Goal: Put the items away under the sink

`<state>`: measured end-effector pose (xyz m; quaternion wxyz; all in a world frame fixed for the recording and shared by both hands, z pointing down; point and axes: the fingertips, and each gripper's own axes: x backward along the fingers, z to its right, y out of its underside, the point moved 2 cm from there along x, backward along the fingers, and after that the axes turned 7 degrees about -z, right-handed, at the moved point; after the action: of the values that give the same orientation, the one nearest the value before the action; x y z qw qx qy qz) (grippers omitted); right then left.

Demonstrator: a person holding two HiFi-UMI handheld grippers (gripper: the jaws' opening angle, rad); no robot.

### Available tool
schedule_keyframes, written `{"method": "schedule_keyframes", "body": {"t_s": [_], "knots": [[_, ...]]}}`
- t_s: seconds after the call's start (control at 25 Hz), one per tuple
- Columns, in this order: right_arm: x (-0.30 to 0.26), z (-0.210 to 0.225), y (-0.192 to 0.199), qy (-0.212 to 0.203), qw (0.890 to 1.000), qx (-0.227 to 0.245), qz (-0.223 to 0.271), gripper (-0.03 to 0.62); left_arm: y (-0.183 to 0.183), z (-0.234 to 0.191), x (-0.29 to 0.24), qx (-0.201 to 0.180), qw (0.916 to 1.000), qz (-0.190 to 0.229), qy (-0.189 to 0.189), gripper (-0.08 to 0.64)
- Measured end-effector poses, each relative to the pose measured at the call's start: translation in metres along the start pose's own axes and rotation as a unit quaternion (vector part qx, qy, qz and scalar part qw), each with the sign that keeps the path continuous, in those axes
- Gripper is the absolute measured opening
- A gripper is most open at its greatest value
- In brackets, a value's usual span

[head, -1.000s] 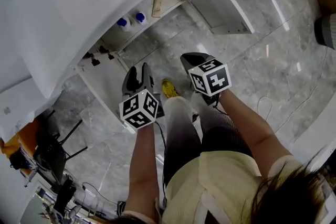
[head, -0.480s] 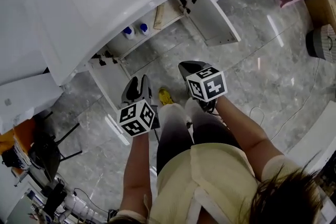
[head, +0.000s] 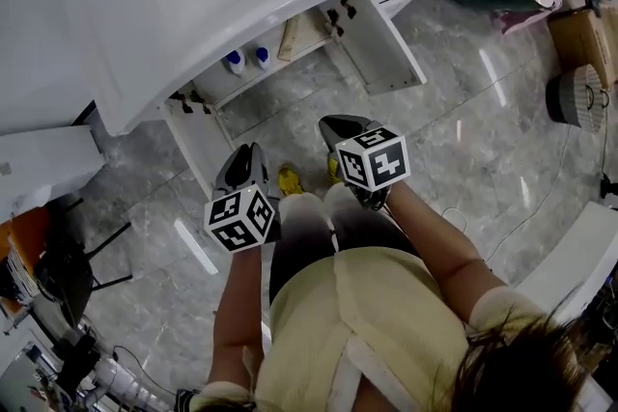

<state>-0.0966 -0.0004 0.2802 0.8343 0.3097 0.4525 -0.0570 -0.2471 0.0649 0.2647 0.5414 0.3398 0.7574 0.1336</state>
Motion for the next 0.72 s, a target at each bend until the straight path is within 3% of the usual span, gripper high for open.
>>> {"method": "schedule_keyframes", "body": {"t_s": [0.32,0.72], "knots": [[0.019,-0.023,-0.001,-0.004,1.0,0.028,0.002,0.026,-0.005,0.007,0.024,0.01,0.9998,0.016,-0.002,0.058],[0.04,-0.042,0.004,-0.004,0.998,0.057,0.003,0.026,0.0,0.012,0.051,0.013,0.9999,0.01,0.001,0.052]]}}
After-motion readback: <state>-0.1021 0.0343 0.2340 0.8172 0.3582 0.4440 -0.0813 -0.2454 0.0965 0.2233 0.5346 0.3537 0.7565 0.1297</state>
